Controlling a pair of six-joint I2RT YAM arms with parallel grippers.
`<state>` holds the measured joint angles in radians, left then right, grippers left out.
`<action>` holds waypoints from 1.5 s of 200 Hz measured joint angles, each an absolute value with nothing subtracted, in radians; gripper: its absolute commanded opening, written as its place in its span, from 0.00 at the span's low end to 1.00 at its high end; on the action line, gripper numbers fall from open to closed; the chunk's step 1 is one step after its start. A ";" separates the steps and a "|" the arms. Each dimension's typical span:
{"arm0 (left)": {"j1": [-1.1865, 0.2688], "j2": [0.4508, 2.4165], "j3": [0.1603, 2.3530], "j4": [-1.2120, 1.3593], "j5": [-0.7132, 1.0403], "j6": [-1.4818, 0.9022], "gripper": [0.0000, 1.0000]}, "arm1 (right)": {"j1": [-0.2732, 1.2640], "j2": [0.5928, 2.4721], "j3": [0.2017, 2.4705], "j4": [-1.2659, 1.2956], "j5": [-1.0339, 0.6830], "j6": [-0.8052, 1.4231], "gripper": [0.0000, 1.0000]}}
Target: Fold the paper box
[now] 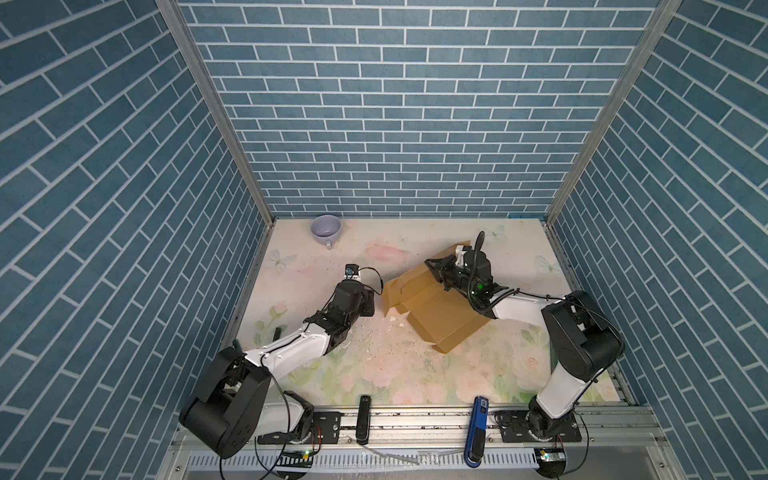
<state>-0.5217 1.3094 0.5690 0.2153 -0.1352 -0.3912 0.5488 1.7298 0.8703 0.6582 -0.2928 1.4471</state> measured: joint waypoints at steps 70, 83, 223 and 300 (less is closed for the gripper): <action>-0.470 1.299 0.577 0.201 -0.117 -0.368 0.52 | 0.546 1.730 0.870 0.658 -0.295 1.439 0.01; -0.464 1.359 0.599 0.208 -0.097 -0.364 0.51 | 0.546 1.730 0.870 0.658 -0.297 1.439 0.01; -0.539 1.634 0.756 0.334 0.042 -0.363 0.50 | 0.542 1.730 0.870 0.658 -0.327 1.434 0.01; -0.570 1.597 0.735 0.334 0.030 -0.371 0.49 | 0.535 1.760 0.870 0.710 -0.369 1.419 0.01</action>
<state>-0.5701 1.5967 0.7349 0.3340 0.0296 -0.3706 0.5346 1.7603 0.8700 0.7101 -0.3687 1.4185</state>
